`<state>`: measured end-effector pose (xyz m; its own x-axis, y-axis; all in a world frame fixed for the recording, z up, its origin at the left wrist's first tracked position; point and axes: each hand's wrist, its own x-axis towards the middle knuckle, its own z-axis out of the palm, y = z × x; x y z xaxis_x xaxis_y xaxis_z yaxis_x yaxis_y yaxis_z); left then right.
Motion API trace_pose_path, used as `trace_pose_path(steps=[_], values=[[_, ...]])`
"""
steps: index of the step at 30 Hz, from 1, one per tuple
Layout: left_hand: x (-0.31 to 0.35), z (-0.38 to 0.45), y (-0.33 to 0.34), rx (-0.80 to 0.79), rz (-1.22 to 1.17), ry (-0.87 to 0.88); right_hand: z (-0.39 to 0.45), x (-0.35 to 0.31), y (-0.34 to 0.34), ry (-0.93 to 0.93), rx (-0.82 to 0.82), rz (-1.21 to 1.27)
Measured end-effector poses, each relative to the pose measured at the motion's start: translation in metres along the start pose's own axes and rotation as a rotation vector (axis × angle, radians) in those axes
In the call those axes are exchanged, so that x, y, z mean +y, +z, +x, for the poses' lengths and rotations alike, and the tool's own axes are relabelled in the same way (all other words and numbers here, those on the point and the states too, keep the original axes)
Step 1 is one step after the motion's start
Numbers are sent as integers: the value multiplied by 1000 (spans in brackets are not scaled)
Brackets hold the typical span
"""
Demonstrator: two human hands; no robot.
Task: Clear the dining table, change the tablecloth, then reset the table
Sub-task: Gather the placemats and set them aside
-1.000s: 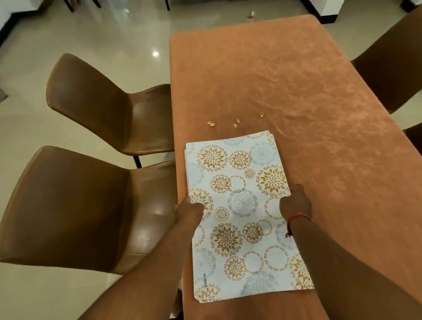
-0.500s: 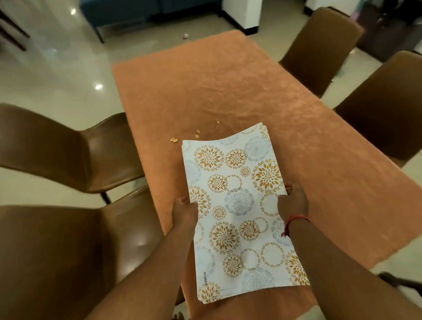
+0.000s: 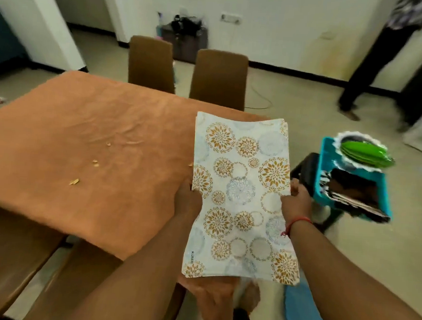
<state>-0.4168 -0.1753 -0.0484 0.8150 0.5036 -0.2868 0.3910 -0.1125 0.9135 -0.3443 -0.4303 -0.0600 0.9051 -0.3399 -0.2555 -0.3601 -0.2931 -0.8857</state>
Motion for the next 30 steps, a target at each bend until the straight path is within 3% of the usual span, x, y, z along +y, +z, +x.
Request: trace_pose_path(steps=[11, 20, 30], values=[[7, -203, 176, -643, 141, 222, -174, 145, -292, 244, 642, 119], [-36, -411, 275, -888, 229, 316, -322, 273, -454, 342, 829, 320], [-125, -664, 377, -1186, 368, 391, -500, 406, -638, 490, 1055, 376]])
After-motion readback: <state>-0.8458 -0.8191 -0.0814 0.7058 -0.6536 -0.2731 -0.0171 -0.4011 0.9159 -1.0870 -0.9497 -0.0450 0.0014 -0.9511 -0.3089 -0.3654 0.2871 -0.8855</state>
